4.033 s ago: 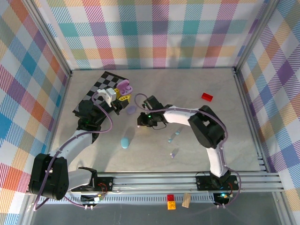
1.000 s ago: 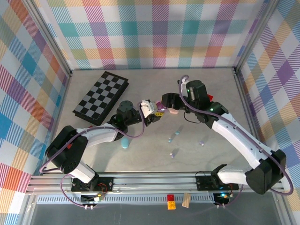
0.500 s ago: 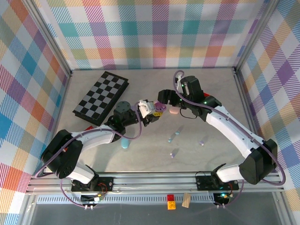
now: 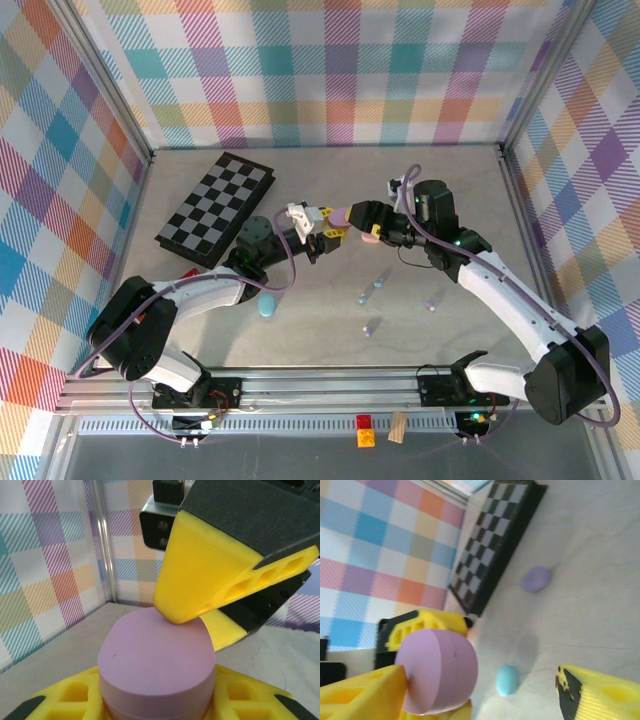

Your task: Insert wireless bluetooth earbuds into charging case

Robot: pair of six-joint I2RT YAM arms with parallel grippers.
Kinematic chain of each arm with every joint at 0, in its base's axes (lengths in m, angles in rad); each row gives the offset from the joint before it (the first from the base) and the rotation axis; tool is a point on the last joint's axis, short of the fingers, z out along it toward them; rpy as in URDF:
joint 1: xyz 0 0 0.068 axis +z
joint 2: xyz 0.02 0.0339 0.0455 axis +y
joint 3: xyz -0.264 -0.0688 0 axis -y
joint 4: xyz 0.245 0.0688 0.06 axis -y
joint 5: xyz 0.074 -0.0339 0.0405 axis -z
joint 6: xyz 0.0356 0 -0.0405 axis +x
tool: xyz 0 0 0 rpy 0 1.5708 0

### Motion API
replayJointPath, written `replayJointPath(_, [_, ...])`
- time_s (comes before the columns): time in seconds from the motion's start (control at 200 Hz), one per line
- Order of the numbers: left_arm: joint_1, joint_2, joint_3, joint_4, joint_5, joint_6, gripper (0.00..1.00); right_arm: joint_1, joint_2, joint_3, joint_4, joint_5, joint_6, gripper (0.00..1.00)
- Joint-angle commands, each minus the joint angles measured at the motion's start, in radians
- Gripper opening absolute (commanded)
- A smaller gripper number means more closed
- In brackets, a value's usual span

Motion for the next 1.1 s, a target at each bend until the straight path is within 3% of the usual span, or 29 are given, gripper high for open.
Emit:
replayJointPath(0.0, [0.004,0.014,0.016,0.135,0.044,-0.069,0.35,-0.004,0.002,-0.028,0.160,-0.146,0.107,0.73])
replayJointPath(0.42, [0.003,0.012,0.006,0.128,0.045,-0.045,0.35,-0.027,0.046,-0.062,0.321,-0.203,0.231,0.27])
replayJointPath(0.55, [0.005,-0.005,0.001,0.087,0.040,-0.026,0.39,-0.031,0.038,-0.071,0.308,-0.169,0.208,0.20])
replayJointPath(0.61, [0.006,-0.018,0.001,0.046,0.036,-0.010,0.46,-0.034,0.035,-0.082,0.308,-0.146,0.197,0.18])
replayJointPath(0.77, [0.018,-0.067,-0.062,-0.009,-0.005,0.006,0.79,-0.048,0.068,-0.109,0.273,-0.061,0.123,0.19])
replayJointPath(1.095, [0.036,-0.297,-0.193,-0.311,-0.153,-0.008,1.00,-0.045,0.341,-0.100,0.317,-0.002,0.046,0.18])
